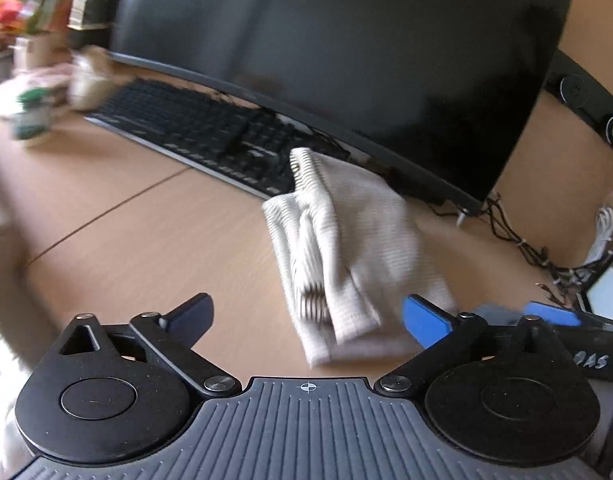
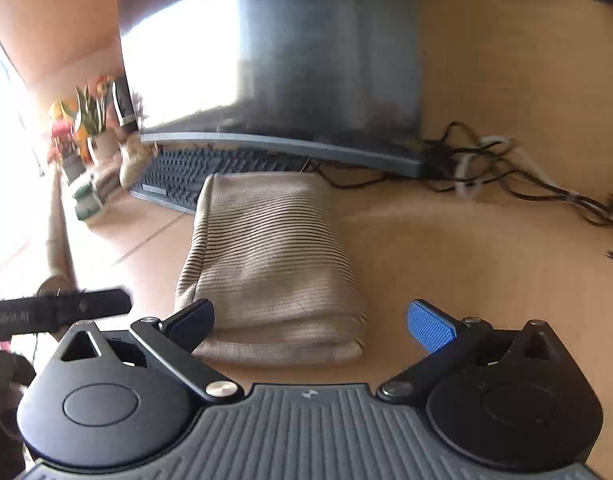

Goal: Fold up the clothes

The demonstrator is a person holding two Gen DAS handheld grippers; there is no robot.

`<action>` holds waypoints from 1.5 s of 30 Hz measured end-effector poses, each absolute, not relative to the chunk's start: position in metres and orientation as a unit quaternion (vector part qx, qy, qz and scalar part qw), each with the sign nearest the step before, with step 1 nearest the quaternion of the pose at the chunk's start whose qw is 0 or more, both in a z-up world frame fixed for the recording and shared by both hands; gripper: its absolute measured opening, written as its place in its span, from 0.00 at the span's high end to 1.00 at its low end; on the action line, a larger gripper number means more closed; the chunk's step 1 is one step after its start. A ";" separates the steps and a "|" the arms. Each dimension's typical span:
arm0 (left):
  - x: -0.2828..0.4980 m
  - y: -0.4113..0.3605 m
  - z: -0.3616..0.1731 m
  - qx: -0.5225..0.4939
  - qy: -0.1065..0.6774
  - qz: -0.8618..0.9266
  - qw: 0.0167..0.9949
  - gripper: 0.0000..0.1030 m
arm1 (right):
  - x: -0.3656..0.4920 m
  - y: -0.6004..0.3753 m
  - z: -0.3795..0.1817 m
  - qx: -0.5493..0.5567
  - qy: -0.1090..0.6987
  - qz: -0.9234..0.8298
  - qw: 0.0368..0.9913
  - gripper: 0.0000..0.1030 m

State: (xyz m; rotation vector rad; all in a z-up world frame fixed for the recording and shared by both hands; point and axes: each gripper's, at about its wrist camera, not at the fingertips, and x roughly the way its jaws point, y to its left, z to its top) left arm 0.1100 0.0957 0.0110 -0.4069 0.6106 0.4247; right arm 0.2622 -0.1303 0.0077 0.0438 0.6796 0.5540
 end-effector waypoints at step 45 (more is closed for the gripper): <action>0.069 -0.046 0.014 -0.120 0.274 0.277 0.913 0.00 | 0.193 -0.216 0.010 -0.033 0.264 0.300 0.916 0.00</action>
